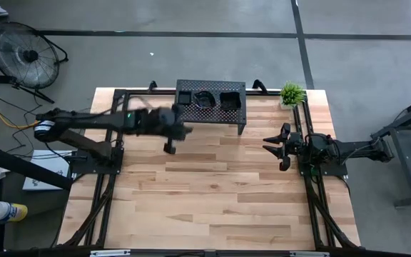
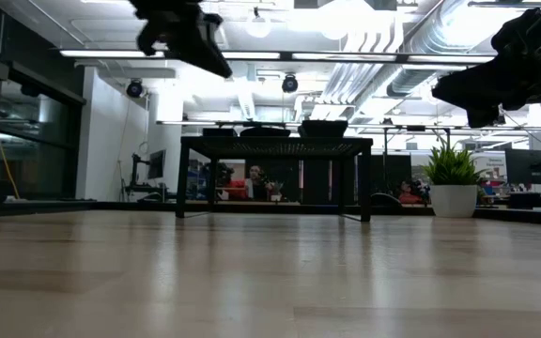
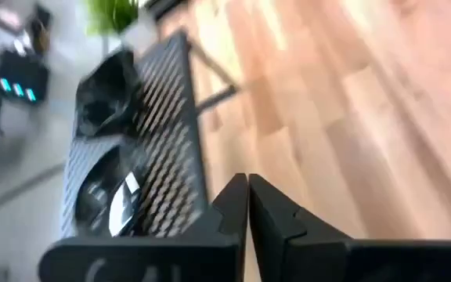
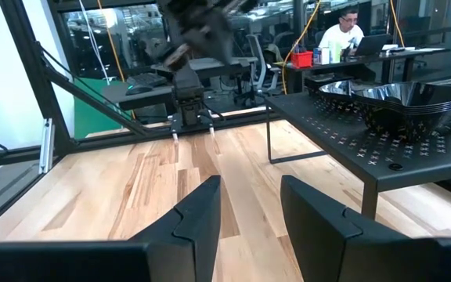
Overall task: Pick & Place Mini shaped plates
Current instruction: Return to Home Position
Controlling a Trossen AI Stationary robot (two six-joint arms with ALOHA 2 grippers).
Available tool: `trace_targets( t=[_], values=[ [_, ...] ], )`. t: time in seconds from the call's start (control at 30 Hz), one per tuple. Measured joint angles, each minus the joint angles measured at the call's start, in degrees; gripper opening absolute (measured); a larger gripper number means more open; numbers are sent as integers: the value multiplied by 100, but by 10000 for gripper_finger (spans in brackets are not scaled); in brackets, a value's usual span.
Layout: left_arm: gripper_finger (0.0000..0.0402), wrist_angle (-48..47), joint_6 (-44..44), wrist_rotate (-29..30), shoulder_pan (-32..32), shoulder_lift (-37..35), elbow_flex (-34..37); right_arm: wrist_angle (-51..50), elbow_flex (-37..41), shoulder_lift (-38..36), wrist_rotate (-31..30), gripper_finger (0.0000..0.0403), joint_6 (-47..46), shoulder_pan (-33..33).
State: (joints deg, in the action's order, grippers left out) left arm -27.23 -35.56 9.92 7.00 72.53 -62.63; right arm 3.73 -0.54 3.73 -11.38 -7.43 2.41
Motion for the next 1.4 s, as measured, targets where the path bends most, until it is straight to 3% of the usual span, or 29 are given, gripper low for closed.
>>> trace_targets(
  t=[0.5,0.6,0.7,0.93,1.13,1.27,1.4],
  values=[
    [1,3756,199,1083,-2173,-1979,3285,-2,0,2,20,129,-1,1],
    [1,4076,130,1116,-2399,-2521,3845,-1,1,7,22,129,1,-1],
    [1,4074,132,906,-2521,-3164,4189,-2,2,7,20,129,0,-1],
    [0,4059,108,-226,-2537,-5052,4853,-3,2,7,20,129,0,-1],
    [0,2812,-4,-446,-2542,-6488,5024,-4,1,7,20,129,-1,-1],
    [0,2043,-81,-599,-2539,-7204,5024,-4,1,7,21,129,-1,-1],
    [0,2006,-114,-826,-2542,-7215,5021,2,0,9,20,129,1,1]
  ],
)
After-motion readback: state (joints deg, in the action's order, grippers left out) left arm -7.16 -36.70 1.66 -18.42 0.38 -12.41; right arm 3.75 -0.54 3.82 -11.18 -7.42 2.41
